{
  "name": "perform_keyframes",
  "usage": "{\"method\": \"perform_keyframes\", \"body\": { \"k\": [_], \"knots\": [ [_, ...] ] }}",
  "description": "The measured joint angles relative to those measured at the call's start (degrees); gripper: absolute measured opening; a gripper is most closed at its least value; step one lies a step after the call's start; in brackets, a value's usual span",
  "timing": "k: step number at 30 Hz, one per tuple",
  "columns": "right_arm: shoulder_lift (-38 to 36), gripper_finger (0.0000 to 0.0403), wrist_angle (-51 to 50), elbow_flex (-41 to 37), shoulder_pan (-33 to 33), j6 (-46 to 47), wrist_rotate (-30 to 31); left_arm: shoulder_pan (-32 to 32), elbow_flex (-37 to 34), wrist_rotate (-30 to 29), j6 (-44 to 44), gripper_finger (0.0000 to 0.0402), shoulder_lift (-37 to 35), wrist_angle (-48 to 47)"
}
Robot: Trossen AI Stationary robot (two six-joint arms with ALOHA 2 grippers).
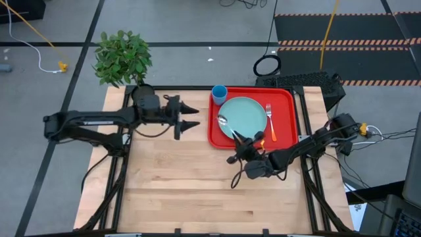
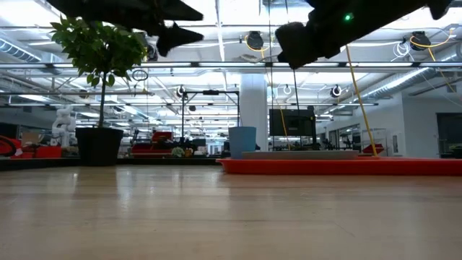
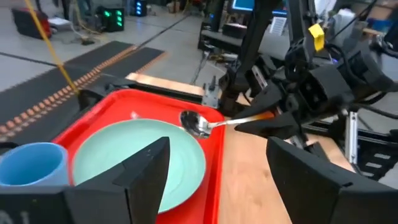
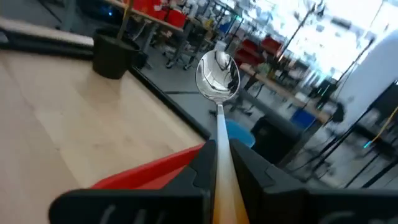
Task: Pick and place plate/cup/fork/spoon on tray
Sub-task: Put the orange spoon on the red tray to the right of the orange fork
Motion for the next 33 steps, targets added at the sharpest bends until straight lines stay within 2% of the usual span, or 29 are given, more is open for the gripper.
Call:
{"method": "perform_keyframes", "body": {
  "k": [3,8,15,21,28,33],
  "knots": [
    [-2.3,0.0018,-7.0,0.0,-0.4,11.7,-2.1,0.0,0.0,-2.2,1.0,0.0270,-4.2,-4.3],
    [-7.2,0.0018,-17.7,0.0,-3.9,24.3,-11.8,0.0,0.0,-4.1,1.2,0.0271,-9.2,-10.5],
    [-16.5,0.0018,-43.1,0.0,-7.4,40.8,-19.8,-0.2,0.0,-4.1,1.4,0.0271,-11.1,-13.5],
    [-22.4,0.0018,-65.0,0.0,-7.6,56.3,-20.0,-0.2,0.0,-4.2,1.9,0.0271,-10.7,-13.8],
    [-24.0,0.0018,-89.0,0.0,-7.1,78.9,-23.6,-0.2,0.0,-4.2,1.4,0.0271,-10.7,-14.3],
    [-23.9,0.0018,-95.6,-2.6,-8.1,88.4,-24.9,-0.2,0.0,-4.2,1.3,0.0271,-10.7,-14.0]
  ]
}}
